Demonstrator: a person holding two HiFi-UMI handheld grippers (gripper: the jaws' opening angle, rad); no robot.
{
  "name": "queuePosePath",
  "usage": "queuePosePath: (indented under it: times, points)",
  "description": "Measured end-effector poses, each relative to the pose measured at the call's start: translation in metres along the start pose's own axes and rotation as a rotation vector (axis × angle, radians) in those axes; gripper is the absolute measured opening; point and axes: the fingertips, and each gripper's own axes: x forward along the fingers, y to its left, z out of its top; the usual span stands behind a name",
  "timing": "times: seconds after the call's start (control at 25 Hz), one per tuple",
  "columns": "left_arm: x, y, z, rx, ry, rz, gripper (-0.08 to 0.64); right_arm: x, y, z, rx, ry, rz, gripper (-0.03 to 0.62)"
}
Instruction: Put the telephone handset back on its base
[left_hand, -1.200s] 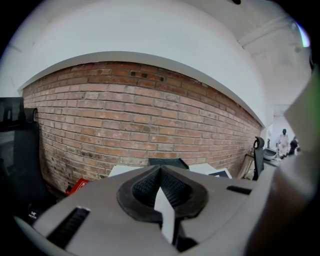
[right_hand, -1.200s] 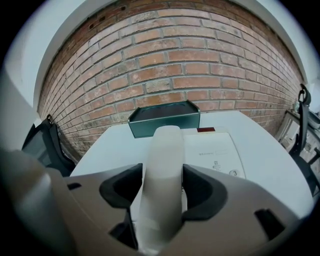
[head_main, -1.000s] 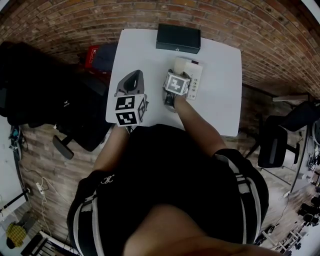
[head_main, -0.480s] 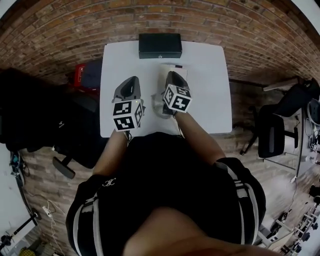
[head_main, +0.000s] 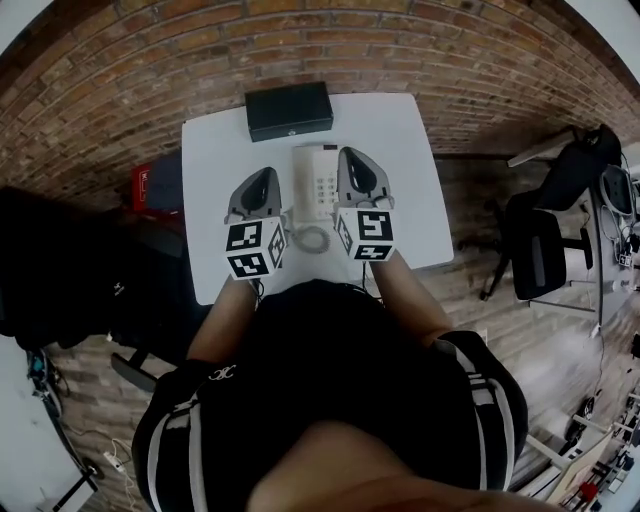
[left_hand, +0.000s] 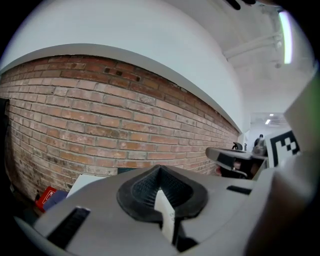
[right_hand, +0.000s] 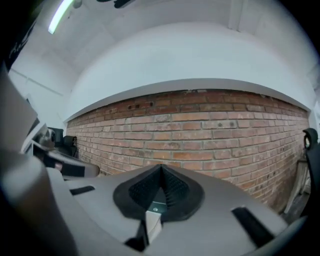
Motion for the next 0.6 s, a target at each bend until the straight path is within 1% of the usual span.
queuePosePath:
  times: [0.12, 0.32, 0.44, 0.6]
  points:
    - [0.004, -0.006, 0.001, 0.009, -0.002, -0.018, -0.005, -0.009, -0.015, 0.014, 0.057, -0.044, -0.02, -0.002]
    - [0.006, -0.015, 0.005, 0.027, -0.008, -0.034, -0.005, -0.016, -0.025, 0.0, 0.126, -0.024, -0.053, -0.002]
    - [0.008, -0.015, 0.005, 0.031, -0.004, -0.037, -0.005, -0.016, -0.022, -0.002, 0.124, -0.018, -0.048, -0.002]
    - [0.008, -0.015, 0.006, 0.031, -0.003, -0.032, -0.005, -0.013, -0.017, 0.0, 0.072, -0.017, -0.055, -0.002]
